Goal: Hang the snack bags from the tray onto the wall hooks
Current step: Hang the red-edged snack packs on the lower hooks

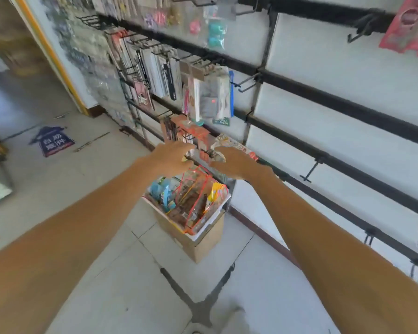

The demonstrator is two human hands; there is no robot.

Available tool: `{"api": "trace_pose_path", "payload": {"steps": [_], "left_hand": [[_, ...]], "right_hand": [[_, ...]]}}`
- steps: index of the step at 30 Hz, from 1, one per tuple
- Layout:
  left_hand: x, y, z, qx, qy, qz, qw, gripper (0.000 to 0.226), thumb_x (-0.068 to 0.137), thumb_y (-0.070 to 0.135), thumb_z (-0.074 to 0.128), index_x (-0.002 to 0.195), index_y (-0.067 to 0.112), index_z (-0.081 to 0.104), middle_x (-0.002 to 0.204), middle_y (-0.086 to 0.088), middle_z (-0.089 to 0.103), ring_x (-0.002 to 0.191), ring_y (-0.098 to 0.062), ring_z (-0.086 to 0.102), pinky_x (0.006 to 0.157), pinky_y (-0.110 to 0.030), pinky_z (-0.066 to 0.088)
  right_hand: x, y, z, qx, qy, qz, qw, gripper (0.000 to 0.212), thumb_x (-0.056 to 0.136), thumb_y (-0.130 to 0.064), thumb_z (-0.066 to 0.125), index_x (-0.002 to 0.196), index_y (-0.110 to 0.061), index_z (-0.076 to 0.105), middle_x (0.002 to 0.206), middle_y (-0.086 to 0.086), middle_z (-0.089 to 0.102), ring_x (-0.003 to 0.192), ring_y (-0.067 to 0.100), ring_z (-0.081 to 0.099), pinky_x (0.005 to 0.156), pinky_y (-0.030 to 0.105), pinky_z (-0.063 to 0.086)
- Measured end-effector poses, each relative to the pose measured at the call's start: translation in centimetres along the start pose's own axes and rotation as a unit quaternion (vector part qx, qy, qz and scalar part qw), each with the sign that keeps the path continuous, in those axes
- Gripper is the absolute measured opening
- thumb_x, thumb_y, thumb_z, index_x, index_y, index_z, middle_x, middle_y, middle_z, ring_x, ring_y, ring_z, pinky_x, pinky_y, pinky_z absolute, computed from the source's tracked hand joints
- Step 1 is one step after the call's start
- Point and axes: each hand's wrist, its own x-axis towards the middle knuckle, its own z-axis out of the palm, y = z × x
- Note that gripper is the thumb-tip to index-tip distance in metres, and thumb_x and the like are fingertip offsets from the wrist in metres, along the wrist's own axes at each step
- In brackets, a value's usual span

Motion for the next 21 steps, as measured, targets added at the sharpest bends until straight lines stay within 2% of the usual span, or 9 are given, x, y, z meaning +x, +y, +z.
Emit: {"api": "trace_pose_path", "payload": {"steps": [5, 10, 14, 18, 20, 21], "left_hand": [[3.3, -4.6, 5.2, -0.04, -0.059, 0.0, 0.997, 0.055, 0.099, 0.033, 0.051, 0.151, 0.022, 0.036, 0.15, -0.009, 0.044, 0.131, -0.03, 0.047, 0.105, -0.043, 0.04], [7.1, -10.3, 9.8, -0.053, -0.121, -0.035, 0.991, 0.055, 0.1, 0.034, 0.049, 0.151, 0.026, 0.033, 0.142, -0.008, 0.05, 0.123, -0.029, 0.052, 0.098, -0.04, 0.043], [9.9, -14.1, 12.4, -0.065, -0.177, -0.064, 0.98, 0.051, 0.1, 0.032, 0.05, 0.149, 0.023, 0.037, 0.14, -0.009, 0.052, 0.12, -0.028, 0.054, 0.099, -0.041, 0.044], [12.3, -16.5, 14.3, -0.096, -0.21, -0.067, 0.971, 0.053, 0.1, 0.029, 0.049, 0.151, 0.022, 0.036, 0.147, -0.009, 0.046, 0.128, -0.028, 0.048, 0.104, -0.042, 0.041], [13.3, -17.5, 15.5, -0.119, -0.228, -0.068, 0.964, 0.052, 0.101, 0.028, 0.049, 0.15, 0.021, 0.037, 0.141, -0.01, 0.05, 0.123, -0.028, 0.052, 0.102, -0.044, 0.043], [14.0, -18.0, 16.2, -0.128, -0.237, -0.066, 0.961, 0.051, 0.1, 0.03, 0.049, 0.15, 0.021, 0.037, 0.133, -0.011, 0.054, 0.117, -0.028, 0.056, 0.1, -0.046, 0.045]], "right_hand": [[5.7, 0.4, 5.0, 0.056, -0.065, 0.029, 0.996, 0.066, 0.101, -0.049, 0.049, 0.156, -0.021, 0.027, 0.16, 0.006, 0.032, 0.143, 0.028, 0.037, 0.111, 0.038, 0.033], [13.4, 0.9, 9.8, 0.112, -0.124, 0.046, 0.985, 0.06, 0.097, -0.052, 0.054, 0.151, -0.03, 0.039, 0.152, 0.004, 0.045, 0.133, 0.026, 0.05, 0.107, 0.04, 0.044], [18.3, 1.5, 12.8, 0.125, -0.164, 0.064, 0.976, 0.055, 0.095, -0.049, 0.053, 0.145, -0.027, 0.046, 0.151, 0.007, 0.043, 0.133, 0.03, 0.047, 0.109, 0.049, 0.042], [21.1, 2.2, 15.0, 0.118, -0.201, 0.095, 0.968, 0.053, 0.1, -0.046, 0.048, 0.148, -0.024, 0.044, 0.155, 0.005, 0.04, 0.141, 0.028, 0.039, 0.115, 0.044, 0.034], [22.2, 2.4, 16.2, 0.115, -0.222, 0.109, 0.962, 0.053, 0.102, -0.045, 0.045, 0.149, -0.022, 0.042, 0.157, 0.006, 0.037, 0.143, 0.028, 0.035, 0.118, 0.041, 0.029], [22.8, 2.5, 16.9, 0.129, -0.224, 0.126, 0.958, 0.052, 0.102, -0.045, 0.046, 0.149, -0.023, 0.042, 0.156, 0.007, 0.039, 0.141, 0.028, 0.038, 0.116, 0.041, 0.031]]}}
